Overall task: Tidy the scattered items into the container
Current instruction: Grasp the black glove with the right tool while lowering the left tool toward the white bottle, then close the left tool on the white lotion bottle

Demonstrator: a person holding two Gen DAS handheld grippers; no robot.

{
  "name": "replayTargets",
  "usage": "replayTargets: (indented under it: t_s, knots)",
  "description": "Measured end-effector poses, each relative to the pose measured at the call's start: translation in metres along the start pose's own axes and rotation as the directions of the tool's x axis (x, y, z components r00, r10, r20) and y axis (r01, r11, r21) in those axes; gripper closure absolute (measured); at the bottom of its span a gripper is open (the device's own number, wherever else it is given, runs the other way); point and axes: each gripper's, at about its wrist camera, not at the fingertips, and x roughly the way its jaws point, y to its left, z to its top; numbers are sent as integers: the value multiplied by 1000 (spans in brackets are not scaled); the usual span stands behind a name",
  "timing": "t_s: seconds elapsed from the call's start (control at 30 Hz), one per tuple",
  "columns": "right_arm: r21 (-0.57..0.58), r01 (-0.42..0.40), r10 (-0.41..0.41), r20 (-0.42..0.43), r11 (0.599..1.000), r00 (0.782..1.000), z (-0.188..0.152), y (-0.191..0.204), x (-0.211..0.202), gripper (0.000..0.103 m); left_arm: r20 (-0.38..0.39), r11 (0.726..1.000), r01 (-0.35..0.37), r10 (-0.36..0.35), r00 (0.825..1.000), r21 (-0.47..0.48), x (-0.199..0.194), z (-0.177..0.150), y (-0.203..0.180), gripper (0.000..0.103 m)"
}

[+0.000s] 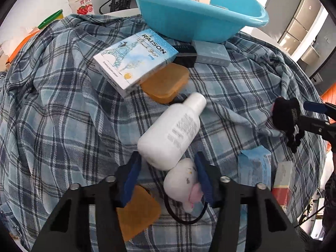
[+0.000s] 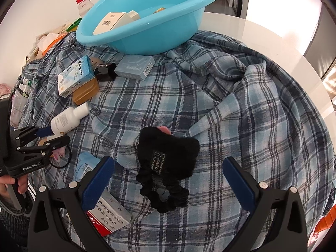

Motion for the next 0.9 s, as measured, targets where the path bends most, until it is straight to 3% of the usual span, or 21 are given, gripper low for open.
replayTargets:
  t_s: [0.13,0.17,0.2,0.27,0.43,0.63,0.7,0.9]
  knots:
    - [-13,-1,1,0,1000,1000,-2,3,-2,0,6,1000,-10,10,1000,22,-6,-9,-10,60]
    - [-12,-2,2,1,1000,1000,-2,3,-2,0,17,999,-29,28,999,29,-8,-8,-11,57]
    - [-10,-3,3,1,1000,1000,-3,3,-3,0,30,998,-50,49,998,37,-10,-9,-13,40]
    - [-4,-4,4,4,1000,1000,-3,2,-4,0,73,995,-88,85,994,44,-15,-8,-13,21]
    - [8,-2,2,2,1000,1000,-5,-2,-4,0,92,987,-138,129,987,88,-12,2,-10,21]
    - [24,-12,13,-10,1000,1000,-6,-4,-1,0,67,989,-109,103,992,96,1,10,-4,23]
    - [20,-10,10,-11,1000,1000,-7,-3,-1,1,64,992,-93,88,994,81,3,10,-3,51]
    - [31,-12,12,-8,999,1000,-6,-7,-1,0,109,994,-84,76,991,71,-12,5,-7,55]
